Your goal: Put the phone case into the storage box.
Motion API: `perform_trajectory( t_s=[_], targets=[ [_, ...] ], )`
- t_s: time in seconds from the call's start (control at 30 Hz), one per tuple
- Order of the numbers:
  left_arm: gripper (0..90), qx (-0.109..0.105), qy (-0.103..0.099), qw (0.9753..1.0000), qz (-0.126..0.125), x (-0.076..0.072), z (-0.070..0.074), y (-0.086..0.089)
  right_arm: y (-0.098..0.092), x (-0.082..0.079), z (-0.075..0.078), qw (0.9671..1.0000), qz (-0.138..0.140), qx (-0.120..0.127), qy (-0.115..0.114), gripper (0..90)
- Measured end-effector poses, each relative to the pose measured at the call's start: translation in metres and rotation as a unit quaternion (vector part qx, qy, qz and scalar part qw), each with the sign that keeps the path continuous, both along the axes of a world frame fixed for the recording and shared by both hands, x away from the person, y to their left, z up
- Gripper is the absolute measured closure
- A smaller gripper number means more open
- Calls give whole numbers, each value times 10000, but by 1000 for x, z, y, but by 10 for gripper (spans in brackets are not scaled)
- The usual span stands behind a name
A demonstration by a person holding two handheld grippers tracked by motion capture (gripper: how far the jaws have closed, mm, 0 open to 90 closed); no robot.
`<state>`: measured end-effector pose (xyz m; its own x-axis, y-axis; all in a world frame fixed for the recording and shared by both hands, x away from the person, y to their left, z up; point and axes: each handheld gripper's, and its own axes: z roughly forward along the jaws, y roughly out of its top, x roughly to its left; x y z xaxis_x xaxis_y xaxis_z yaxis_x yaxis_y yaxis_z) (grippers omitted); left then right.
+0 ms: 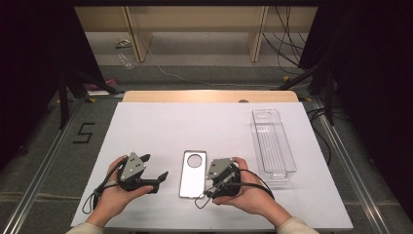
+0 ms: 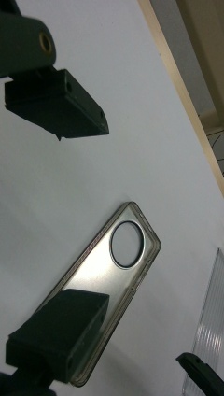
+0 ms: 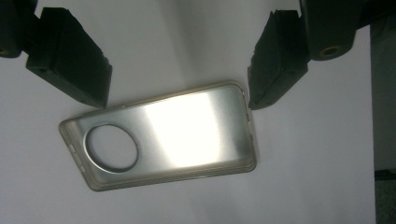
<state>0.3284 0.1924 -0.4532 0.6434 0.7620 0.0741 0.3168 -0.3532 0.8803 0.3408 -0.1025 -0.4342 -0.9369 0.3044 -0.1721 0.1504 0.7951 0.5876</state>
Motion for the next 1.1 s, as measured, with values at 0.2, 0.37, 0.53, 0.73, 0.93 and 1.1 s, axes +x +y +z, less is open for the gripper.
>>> perform_trajectory(
  t_s=[0.2, 0.37, 0.53, 0.73, 0.93, 1.1],
  targets=[
    [154, -13, -3, 10000, 19, 0, 0, 1, 24, -2, -7, 9986, 57, -519, 101, 255],
    [154, -36, 2, 10000, 54, 1, 0, 3, 37, -5, -12, 9969, 228, -754, -16, 261],
    [154, -26, 7, 10000, 62, 1, 0, 3, 45, -7, -16, 9955, 298, -904, -21, 262],
    [154, -32, 7, 10000, 59, 1, 0, 3, 57, -8, -21, 9918, 439, -1196, -71, 286],
    [154, -26, 9, 10000, 60, 1, 0, 3, 65, -8, -22, 9899, 447, -1344, -108, 306],
    [154, -33, 9, 10000, 68, 1, 0, 3, 72, -6, -25, 9870, 439, -1540, -159, 321]
  ],
)
